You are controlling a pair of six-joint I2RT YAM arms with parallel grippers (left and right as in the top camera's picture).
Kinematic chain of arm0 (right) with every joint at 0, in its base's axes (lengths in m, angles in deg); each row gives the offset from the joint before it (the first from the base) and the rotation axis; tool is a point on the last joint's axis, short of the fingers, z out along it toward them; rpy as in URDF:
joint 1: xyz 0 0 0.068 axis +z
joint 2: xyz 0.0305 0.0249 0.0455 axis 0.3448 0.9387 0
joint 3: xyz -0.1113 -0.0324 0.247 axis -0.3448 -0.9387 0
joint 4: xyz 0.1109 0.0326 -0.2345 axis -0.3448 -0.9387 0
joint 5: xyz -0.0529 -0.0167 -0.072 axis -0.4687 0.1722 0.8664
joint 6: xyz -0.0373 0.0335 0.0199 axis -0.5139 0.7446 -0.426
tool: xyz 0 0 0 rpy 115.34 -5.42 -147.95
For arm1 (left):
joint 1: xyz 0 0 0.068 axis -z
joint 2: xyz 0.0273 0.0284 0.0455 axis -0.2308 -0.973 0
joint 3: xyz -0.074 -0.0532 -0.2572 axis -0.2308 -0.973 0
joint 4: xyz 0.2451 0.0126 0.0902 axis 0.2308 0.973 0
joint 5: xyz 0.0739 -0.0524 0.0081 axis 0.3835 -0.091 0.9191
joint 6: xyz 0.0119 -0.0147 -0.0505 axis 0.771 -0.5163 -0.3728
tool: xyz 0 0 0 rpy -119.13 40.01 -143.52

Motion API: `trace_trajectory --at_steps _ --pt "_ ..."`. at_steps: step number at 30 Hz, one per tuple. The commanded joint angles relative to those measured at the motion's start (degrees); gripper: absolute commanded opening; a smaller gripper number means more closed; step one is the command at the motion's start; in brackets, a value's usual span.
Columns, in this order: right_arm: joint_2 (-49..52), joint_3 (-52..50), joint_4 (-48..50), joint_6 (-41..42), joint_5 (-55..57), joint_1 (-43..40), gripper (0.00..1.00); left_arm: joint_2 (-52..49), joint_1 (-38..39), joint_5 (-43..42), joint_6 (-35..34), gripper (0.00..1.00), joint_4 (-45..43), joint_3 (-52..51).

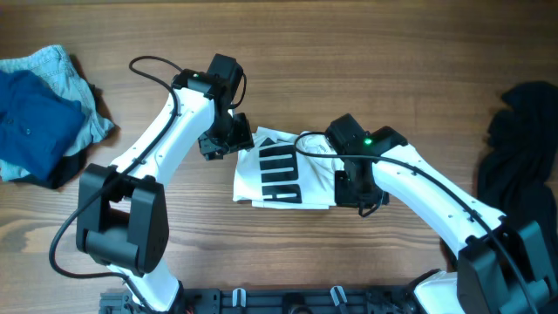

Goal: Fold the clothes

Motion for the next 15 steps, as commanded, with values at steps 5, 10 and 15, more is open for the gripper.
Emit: trace_trajectory --at_steps 5,10,15 --pt "0.2 -2.7 5.1 0.5 0.5 -0.1 0.21 -0.3 -0.2 0.7 0.9 0.6 1.2 -0.3" --pt "-4.3 6.4 4.3 -3.1 1.6 -0.1 0.22 -0.3 -0.2 0.7 0.9 0.6 1.6 -0.3" --pt "-5.1 10.9 8.5 -3.2 3.6 -0.1 0.32 -0.3 -0.2 0.7 0.9 0.6 1.6 -0.3"
